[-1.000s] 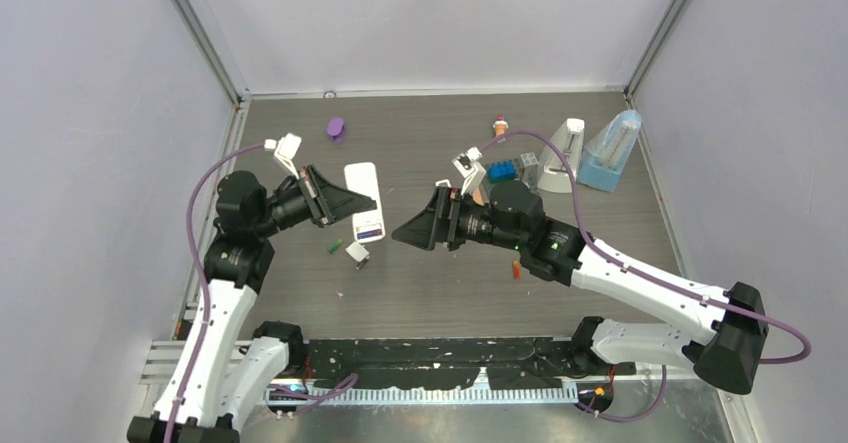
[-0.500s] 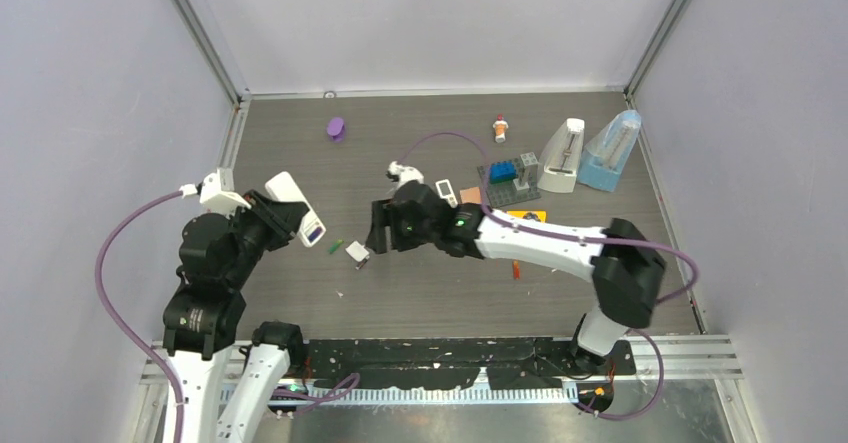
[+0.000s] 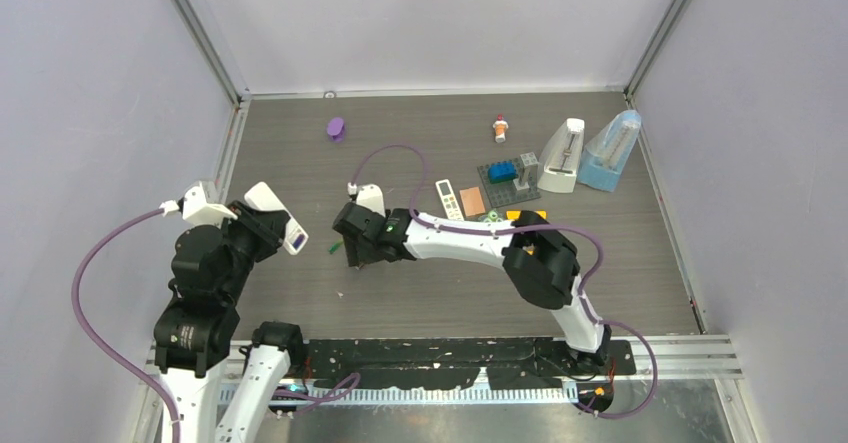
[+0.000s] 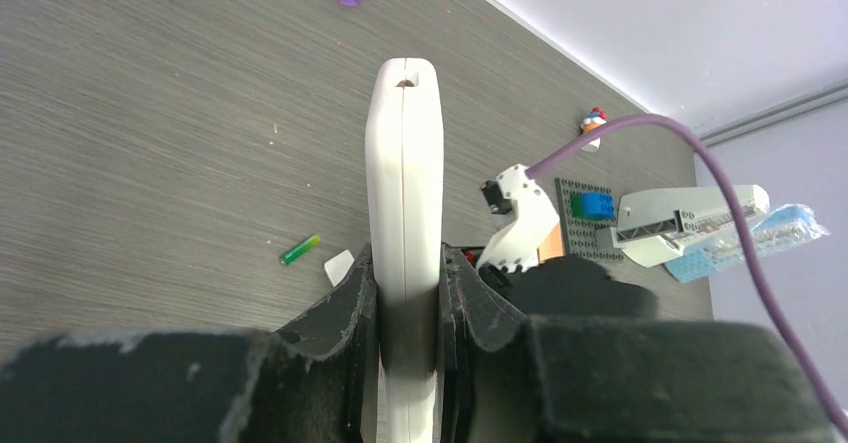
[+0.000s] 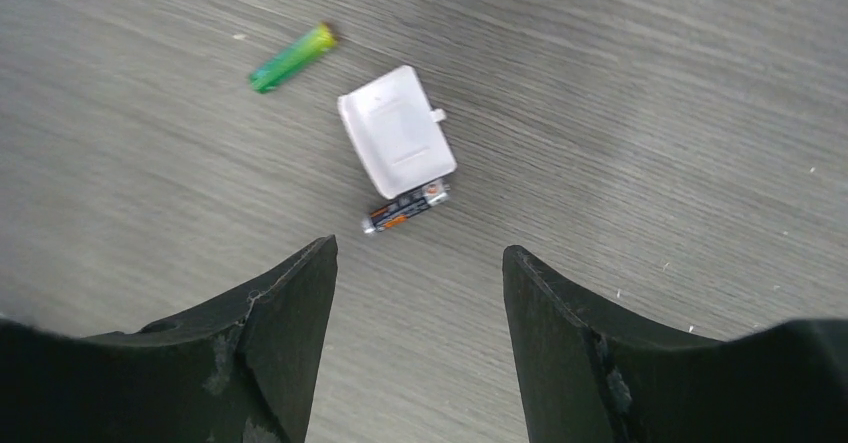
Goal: Load the batteries into the remote control
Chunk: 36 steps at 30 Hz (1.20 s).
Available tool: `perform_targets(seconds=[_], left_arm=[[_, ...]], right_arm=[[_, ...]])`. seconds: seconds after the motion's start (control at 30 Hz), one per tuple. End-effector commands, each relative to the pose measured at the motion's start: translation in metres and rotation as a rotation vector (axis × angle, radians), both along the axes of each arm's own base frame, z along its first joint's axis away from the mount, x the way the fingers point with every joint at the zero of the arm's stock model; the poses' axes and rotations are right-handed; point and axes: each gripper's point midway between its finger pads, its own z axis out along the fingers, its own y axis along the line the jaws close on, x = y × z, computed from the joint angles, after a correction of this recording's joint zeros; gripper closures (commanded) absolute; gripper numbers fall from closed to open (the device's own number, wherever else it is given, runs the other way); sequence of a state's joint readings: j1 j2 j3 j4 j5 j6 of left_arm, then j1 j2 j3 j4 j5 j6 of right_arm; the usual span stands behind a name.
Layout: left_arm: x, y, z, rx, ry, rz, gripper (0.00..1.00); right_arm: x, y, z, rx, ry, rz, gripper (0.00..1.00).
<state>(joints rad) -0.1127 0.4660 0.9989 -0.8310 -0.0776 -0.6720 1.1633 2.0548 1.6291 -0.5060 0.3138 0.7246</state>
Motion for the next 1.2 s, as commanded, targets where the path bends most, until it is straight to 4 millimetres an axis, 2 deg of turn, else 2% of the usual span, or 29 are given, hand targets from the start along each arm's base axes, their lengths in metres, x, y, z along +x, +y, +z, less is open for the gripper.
perform_targets(seconds=[0.0, 0.13, 0.53, 0.77, 1.0, 1.13, 1.17], left_arm=[[-0.002, 0.007, 0.018, 0.000, -0.055, 0.039, 1.00], [-0.002, 0.005, 0.015, -0.003, -0.045, 0.028, 1.00], [-0.002, 0.005, 0.011, 0.002, -0.033, 0.023, 1.00], [-0.002, 0.004, 0.010, 0.008, -0.027, 0.020, 1.00], [-0.002, 0.005, 0.008, 0.012, -0.020, 0.020, 1.00], [-0.002, 0.004, 0.010, 0.010, -0.024, 0.017, 1.00], [-0.002, 0.004, 0.010, 0.010, -0.023, 0.017, 1.00]], right_arm=[[0.006, -0.006, -0.007, -0.041, 0.019, -0.141, 0.35], [0.007, -0.002, -0.022, -0.059, 0.038, -0.162, 0.37], [0.015, -0.005, -0.040, -0.112, 0.022, -0.223, 0.38], [0.024, -0.002, -0.025, -0.124, -0.066, -0.109, 0.48], [0.022, -0.010, -0.029, -0.181, -0.079, -0.041, 0.55], [0.021, -0.011, -0.007, -0.153, -0.132, 0.029, 0.52], [0.023, -0.007, 0.009, -0.108, -0.158, 0.043, 0.51]])
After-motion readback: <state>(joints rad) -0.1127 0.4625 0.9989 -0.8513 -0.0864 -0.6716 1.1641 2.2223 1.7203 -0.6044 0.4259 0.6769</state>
